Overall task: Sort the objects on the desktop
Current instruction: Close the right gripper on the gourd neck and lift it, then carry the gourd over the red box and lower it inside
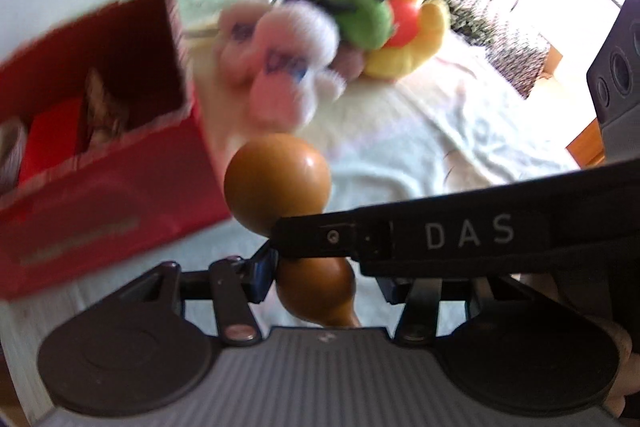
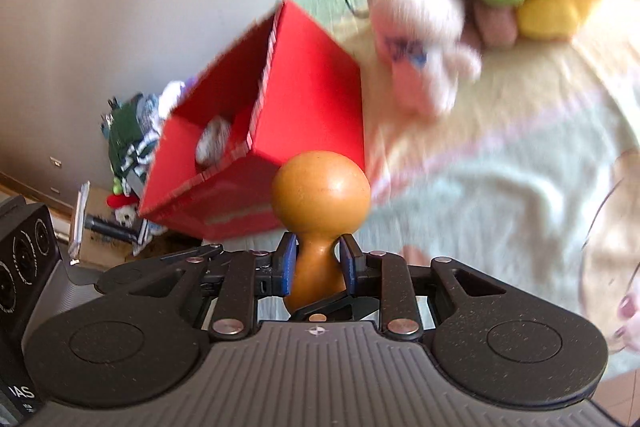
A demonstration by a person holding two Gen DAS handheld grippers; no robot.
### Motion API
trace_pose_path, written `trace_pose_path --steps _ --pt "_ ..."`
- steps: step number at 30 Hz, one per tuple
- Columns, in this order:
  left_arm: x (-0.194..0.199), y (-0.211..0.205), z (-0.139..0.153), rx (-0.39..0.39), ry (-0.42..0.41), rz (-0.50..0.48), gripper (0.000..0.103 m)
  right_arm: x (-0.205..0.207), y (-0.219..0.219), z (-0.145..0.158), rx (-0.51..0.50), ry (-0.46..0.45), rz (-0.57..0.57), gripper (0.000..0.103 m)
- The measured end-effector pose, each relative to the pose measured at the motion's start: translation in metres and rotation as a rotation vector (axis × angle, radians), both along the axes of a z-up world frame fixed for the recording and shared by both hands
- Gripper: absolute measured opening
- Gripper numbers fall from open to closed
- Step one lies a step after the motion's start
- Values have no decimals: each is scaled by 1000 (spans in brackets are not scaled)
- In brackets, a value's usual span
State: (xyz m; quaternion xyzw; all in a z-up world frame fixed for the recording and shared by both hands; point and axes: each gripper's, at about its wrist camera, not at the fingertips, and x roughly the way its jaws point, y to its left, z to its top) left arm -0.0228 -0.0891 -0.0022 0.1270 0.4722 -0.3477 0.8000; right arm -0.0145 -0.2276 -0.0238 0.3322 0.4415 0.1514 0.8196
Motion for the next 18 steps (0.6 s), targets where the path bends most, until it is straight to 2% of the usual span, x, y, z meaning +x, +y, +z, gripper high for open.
trace_pose_path --steps 5,12,16,18 --pt "16 -12 31 -37 -94 -59 53 15 -2 31 -7 -85 -44 26" --pt "67 15 72 -84 -170 -111 56 60 26 64 -63 -185 -46 26" --pt "98 40 73 -78 -192 -122 56 94 46 65 -82 -194 -38 26" --pt "121 42 62 -67 -193 -126 56 109 53 61 -89 -183 -36 26"
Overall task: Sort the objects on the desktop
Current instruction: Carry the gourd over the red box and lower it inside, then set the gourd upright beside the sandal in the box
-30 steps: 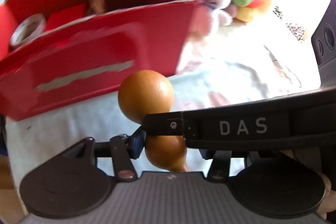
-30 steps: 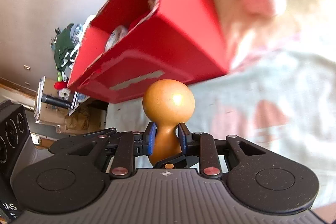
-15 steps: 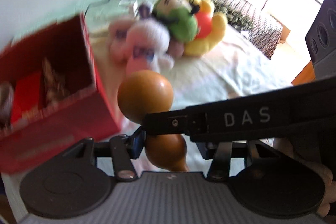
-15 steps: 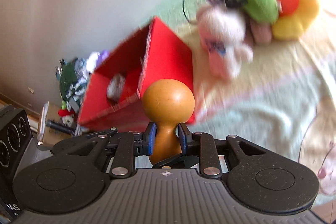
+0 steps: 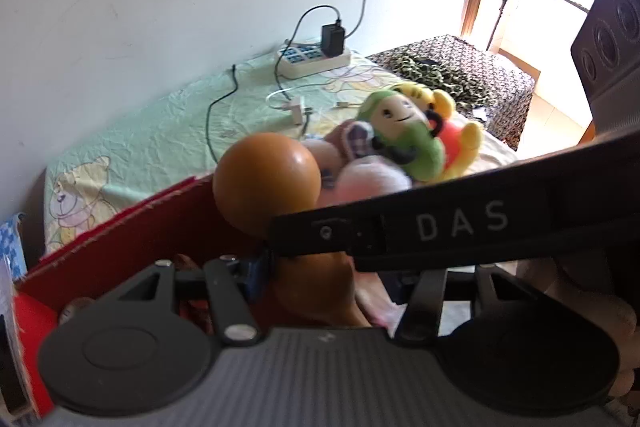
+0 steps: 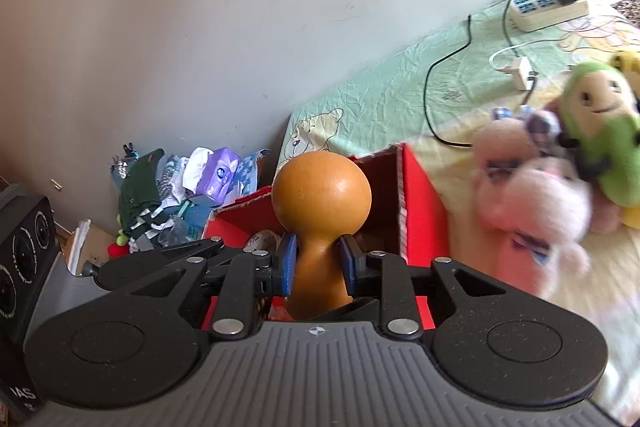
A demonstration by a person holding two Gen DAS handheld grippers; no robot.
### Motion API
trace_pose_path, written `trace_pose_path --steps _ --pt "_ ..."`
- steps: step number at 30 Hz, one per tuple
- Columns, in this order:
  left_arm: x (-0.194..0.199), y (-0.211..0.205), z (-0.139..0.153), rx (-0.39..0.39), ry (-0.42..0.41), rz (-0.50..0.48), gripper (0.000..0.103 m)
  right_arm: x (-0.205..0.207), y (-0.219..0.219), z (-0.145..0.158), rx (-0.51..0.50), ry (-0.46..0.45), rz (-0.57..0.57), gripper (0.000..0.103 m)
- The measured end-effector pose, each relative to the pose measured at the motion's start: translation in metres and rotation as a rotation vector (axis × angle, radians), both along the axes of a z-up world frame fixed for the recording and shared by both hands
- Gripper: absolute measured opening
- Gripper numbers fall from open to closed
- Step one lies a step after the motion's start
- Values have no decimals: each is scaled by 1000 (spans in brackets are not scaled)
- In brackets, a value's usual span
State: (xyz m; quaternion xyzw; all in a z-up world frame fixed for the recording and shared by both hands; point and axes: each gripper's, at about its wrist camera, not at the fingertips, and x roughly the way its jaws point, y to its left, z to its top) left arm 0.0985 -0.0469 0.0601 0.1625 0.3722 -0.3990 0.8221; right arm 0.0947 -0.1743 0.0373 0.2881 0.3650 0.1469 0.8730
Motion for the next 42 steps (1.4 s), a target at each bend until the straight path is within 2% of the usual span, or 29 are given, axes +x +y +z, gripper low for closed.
trace_pose_path --steps 6,14,17,19,27,30,36,42 --pt "45 15 -30 18 74 -26 55 33 22 -20 -70 55 -5 26" --pt "68 17 -62 60 142 -47 56 56 41 -38 -236 131 4 25" --pt "75 15 -67 83 173 -53 57 60 45 -41 -302 148 19 17" --pt "78 13 -70 96 179 -51 65 63 45 -41 -329 165 19 13" --pt "92 19 -73 58 248 -21 73 64 45 -39 -356 168 0 9" --pt "94 20 -74 60 250 -5 75 62 46 -39 -353 152 -19 9" --pt "89 20 -72 75 181 35 86 59 46 -40 -341 119 -47 10" --pt "87 20 -71 88 141 58 88 57 46 -41 -337 103 -61 9"
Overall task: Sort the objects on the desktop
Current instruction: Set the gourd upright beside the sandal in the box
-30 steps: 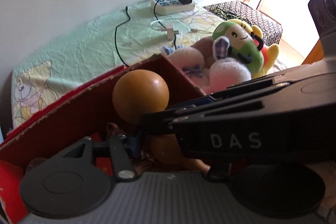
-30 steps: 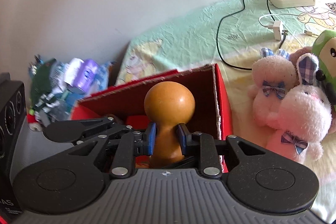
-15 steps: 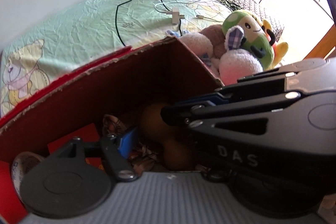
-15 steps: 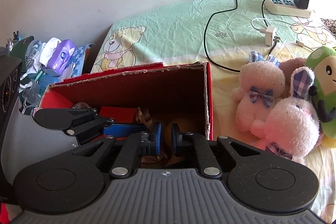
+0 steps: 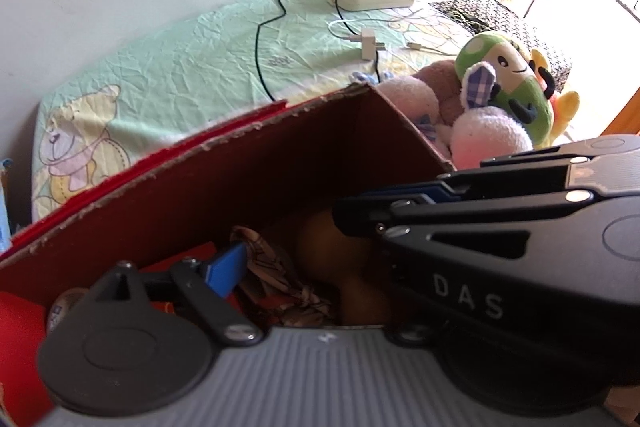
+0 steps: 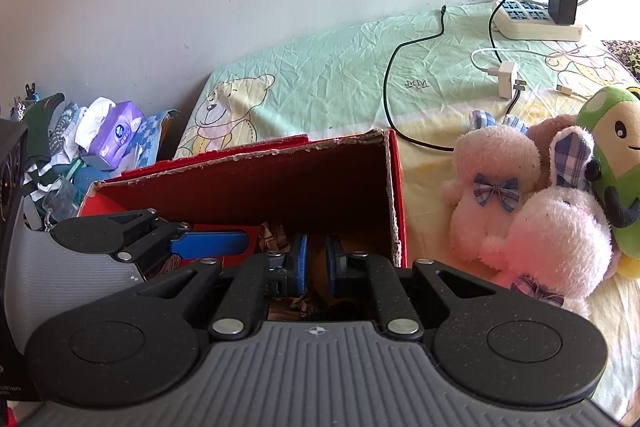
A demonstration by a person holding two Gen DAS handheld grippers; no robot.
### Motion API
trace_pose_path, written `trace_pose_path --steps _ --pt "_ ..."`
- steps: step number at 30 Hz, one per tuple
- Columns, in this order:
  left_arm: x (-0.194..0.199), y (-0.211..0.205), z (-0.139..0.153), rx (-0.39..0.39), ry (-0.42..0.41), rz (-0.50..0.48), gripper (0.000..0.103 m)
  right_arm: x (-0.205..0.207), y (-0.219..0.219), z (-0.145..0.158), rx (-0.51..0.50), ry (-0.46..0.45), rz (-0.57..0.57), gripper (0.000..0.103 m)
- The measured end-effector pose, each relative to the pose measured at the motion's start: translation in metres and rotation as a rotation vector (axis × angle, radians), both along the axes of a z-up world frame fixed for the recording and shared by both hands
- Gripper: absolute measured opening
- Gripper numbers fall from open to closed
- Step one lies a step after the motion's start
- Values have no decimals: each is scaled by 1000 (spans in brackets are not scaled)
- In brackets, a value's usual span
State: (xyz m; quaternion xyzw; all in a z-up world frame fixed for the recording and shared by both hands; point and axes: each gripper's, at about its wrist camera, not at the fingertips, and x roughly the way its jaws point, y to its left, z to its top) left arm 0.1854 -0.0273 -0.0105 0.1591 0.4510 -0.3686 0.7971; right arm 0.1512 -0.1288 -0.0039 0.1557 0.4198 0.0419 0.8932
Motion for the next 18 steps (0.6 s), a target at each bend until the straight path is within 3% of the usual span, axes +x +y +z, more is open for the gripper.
trace_pose_path --steps 11,18 --pt "3 5 1 24 -16 61 88 6 9 1 -24 21 -9 13" --pt "0 24 4 93 -108 103 88 8 33 0 -168 -42 35 21"
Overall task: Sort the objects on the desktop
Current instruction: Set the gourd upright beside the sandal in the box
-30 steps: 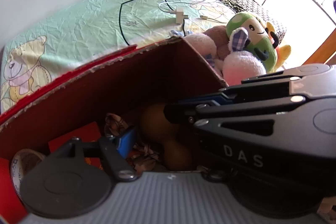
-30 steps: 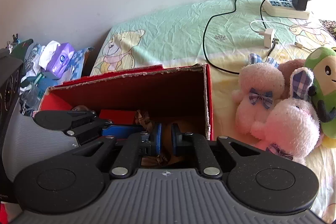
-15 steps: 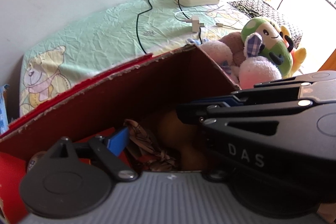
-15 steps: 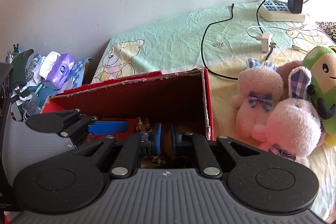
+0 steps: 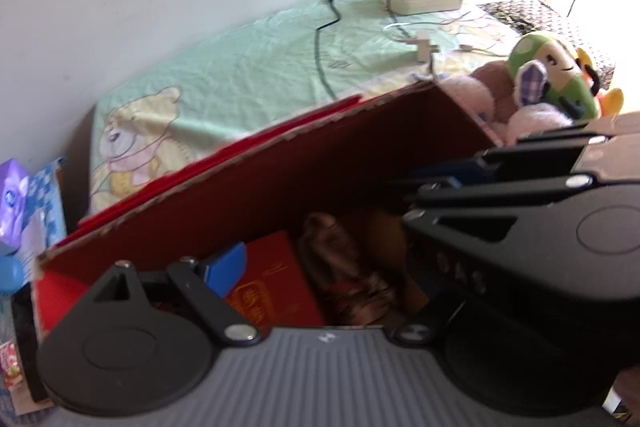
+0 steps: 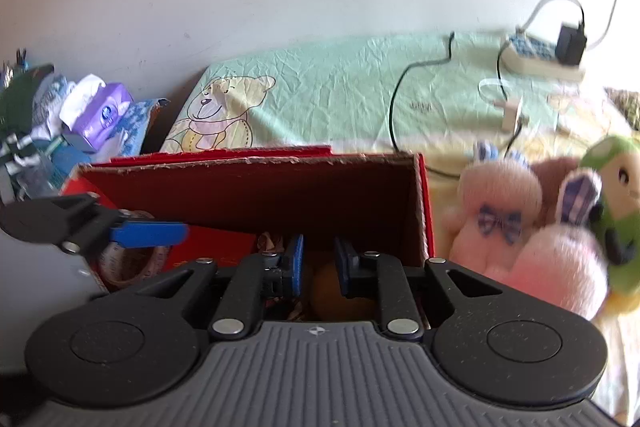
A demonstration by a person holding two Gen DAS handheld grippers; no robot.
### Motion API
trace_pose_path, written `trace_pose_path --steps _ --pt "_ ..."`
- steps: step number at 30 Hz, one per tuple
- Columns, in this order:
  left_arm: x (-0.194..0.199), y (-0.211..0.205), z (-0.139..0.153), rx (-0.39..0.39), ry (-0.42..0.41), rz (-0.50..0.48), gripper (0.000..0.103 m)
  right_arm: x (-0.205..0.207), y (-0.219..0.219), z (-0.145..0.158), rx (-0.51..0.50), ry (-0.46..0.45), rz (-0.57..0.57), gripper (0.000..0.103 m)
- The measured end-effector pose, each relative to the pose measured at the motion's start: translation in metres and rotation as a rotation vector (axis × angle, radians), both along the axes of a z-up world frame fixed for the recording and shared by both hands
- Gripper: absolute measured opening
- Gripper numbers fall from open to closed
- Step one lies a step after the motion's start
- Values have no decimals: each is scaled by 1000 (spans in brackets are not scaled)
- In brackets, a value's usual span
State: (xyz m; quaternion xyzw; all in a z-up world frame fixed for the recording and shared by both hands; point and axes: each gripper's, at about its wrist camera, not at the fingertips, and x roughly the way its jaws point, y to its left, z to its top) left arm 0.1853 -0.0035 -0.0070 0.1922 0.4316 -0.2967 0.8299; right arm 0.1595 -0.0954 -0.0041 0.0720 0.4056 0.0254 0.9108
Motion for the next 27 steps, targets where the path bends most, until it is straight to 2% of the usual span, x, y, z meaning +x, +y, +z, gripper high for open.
trace_pose_path --steps 7,10,12,13,17,27 --pt "8 22 -10 11 25 81 88 3 7 -8 0 3 22 20" --pt "10 22 -10 13 22 99 90 5 3 -12 40 34 19 20" --pt "8 19 -13 37 6 110 90 7 -2 -19 99 76 25 13" --pt "7 18 -13 46 -1 111 91 6 -3 -20 117 78 31 13" --pt "6 16 -15 74 -9 109 91 1 0 -21 108 48 24 13" --pt "7 15 -17 99 4 120 91 4 0 -22 95 42 7 9"
